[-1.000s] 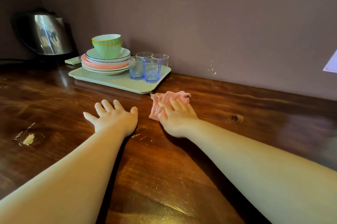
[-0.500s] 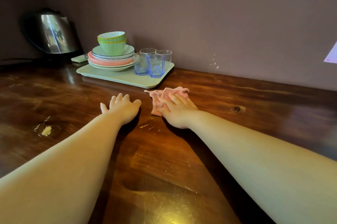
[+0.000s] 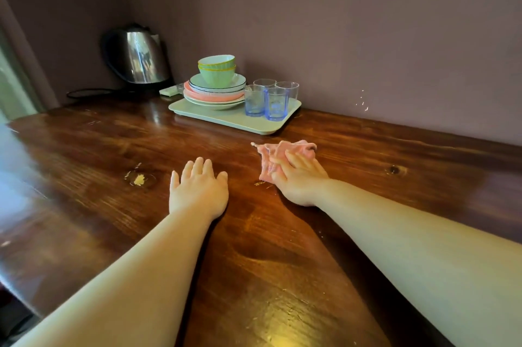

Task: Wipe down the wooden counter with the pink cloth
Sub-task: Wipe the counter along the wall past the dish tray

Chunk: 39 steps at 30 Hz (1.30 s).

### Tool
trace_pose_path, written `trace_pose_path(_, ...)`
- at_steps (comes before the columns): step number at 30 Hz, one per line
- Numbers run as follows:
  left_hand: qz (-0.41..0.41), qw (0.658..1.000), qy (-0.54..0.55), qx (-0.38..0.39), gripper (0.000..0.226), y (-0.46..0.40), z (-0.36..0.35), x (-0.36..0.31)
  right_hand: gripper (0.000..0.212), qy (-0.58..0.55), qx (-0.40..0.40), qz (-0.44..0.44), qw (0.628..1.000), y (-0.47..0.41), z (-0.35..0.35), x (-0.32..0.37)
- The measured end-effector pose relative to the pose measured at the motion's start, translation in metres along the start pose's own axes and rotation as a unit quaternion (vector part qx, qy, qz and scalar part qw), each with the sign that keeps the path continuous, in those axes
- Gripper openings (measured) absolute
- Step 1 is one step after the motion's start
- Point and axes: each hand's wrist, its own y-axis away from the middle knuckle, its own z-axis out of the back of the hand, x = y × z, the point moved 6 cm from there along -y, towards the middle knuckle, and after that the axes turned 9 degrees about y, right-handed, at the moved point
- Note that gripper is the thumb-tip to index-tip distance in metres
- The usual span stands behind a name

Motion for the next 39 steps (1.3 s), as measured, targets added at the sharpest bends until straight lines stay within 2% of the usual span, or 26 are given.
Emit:
trace_pose_path(4,-0.002,1.000,-0.009,-0.009,0.062,-0.002,-0.001,-0.003,0.059,-0.003,-0.020,0.027,0.999,0.012,-0.009,0.002)
trace_pose_path(9,-0.003,1.000,-0.004,-0.010,0.062,-0.001,0.001,-0.001,0.056,-0.004,-0.009,-0.021,1.000,0.005,0.008,0.011)
trace_pose_path(13,-0.002,1.000,-0.004,-0.010,0.063,-0.003,0.000,-0.001,0.057,-0.008,-0.021,0.024,0.999,0.032,-0.006,0.020)
trace_pose_path(16,-0.004,1.000,-0.001,-0.015,0.070,-0.004,0.001,0.000,0.056,-0.017,-0.023,0.016,0.999,0.032,-0.004,0.019)
trace_pose_path(19,-0.036,0.999,0.002,-0.016,0.072,-0.002,0.003,-0.004,0.056,-0.019,-0.017,-0.016,1.000,0.026,0.006,0.018)
trace_pose_path(25,-0.083,0.997,0.003,-0.004,0.075,-0.003,-0.001,-0.007,0.057,-0.029,-0.029,0.028,0.999,0.053,-0.013,0.016)
trace_pose_path(30,-0.073,0.997,-0.014,0.016,0.081,-0.002,-0.002,-0.006,0.055,-0.018,-0.026,-0.025,0.999,0.039,0.003,0.007)
trace_pose_path(35,-0.068,0.997,-0.021,0.017,0.083,-0.003,-0.003,-0.006,0.058,-0.023,-0.044,0.014,0.999,0.065,-0.015,0.005)
trace_pose_path(39,-0.069,0.997,-0.016,0.016,0.082,-0.002,-0.002,-0.005,0.056,-0.022,-0.040,-0.016,0.999,0.052,-0.004,-0.007)
